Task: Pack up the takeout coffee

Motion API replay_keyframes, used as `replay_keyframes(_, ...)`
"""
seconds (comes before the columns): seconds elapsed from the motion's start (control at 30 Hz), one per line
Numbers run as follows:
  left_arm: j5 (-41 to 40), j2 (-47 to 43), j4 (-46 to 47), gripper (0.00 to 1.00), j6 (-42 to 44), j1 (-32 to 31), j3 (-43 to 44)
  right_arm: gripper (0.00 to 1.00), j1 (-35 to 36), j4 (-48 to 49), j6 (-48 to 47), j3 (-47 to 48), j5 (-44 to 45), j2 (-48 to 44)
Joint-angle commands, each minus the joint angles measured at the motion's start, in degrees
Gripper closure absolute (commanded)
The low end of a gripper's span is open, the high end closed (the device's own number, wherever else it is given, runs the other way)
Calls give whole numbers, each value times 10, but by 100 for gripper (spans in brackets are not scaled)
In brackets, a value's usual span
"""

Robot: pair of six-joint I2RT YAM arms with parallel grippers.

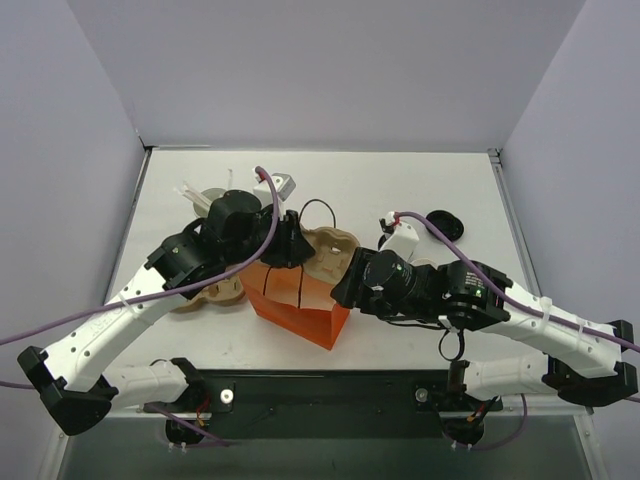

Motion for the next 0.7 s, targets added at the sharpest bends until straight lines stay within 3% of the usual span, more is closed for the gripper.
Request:
replay_keyframes(0.0, 3, -1, 3, 54, 7, 8, 11, 56, 16, 2, 22, 1, 50, -11)
replay_keyframes(0.27, 4, -4, 2, 54, 7, 10, 8, 56, 29, -40, 63, 8, 72, 21)
replay_keyframes(0.67, 11, 0, 3, 54, 1, 10, 12, 61, -3, -17, 51, 0, 71, 57)
